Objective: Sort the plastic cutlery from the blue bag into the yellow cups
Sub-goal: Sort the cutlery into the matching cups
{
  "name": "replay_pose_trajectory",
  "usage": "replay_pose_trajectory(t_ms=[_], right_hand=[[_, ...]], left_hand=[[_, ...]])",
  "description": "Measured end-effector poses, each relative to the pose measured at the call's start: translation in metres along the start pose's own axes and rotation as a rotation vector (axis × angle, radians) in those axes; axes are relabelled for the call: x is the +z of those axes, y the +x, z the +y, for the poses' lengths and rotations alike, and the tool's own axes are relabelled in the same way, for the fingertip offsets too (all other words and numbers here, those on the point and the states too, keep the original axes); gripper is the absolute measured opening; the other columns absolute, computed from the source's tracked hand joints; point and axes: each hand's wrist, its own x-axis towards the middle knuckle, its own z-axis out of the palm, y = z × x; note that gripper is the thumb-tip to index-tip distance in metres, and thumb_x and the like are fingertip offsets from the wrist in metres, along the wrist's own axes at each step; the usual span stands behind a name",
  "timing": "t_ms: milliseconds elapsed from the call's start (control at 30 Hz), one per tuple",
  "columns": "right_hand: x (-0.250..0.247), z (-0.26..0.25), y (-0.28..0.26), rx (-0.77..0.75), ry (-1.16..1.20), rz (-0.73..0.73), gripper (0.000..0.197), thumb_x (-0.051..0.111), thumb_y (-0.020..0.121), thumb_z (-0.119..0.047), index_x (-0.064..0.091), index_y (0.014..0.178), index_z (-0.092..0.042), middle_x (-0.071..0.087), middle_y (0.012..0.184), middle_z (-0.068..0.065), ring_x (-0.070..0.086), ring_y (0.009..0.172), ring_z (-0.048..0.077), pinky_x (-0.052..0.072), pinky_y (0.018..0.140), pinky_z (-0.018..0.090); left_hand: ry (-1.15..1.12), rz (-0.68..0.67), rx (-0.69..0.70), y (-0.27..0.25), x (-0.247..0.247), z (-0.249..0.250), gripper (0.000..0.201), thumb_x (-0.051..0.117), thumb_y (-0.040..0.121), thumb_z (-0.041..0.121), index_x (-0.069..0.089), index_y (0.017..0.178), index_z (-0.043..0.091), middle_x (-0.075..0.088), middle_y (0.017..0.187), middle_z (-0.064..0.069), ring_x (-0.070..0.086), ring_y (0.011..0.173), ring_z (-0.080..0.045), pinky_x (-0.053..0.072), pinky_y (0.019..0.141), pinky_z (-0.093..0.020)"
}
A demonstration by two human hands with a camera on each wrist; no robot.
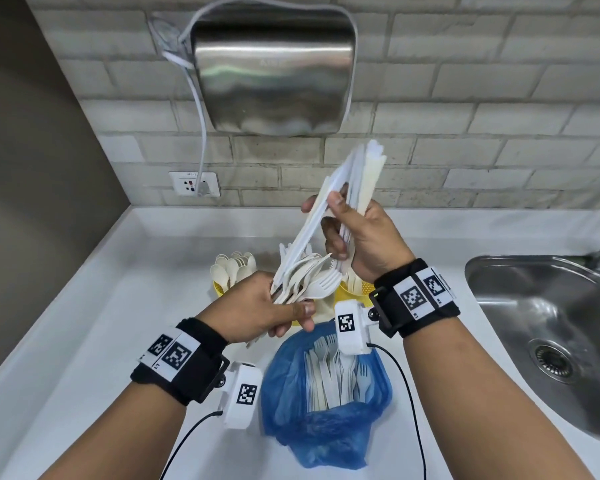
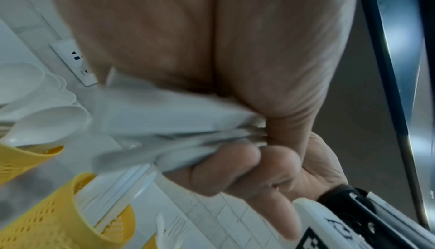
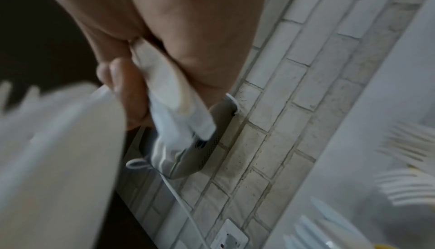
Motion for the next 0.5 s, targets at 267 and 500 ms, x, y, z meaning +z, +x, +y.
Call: replay_pose_trajectory(t_ms=[267,500], right_hand=[[-0.017,0.001,0.009,0.047,0.624,0.304,0.031,0.049,0.106,-0.031,0.054,0.115,-0.002,0.069,0.084,0.012,0.073,0.083,0.028,0.059,0.083,0.050],[-0.024,0.003,0.013,-0.004,0.861,0.526,0.023,0.047,0.106,-0.044,0.049,0.090,-0.027,0.041,0.059,-0.008,0.036,0.038,0.005,0.036,0.039,0.018]], left_hand=[[0.173,0.151,0.013,0.000,0.003,-0.002,0.019,0.066,0.100,0.023,0.071,0.087,0.012,0.070,0.062,0.012,0.046,0.047,-0.005,0.042,0.051,-0.017],[0.466,0.461,0.165,0.005,0.002,-0.007,0.026,0.070,0.096,0.027,0.058,0.078,0.041,0.070,0.070,0.015,0.064,0.072,0.005,0.040,0.066,-0.006]])
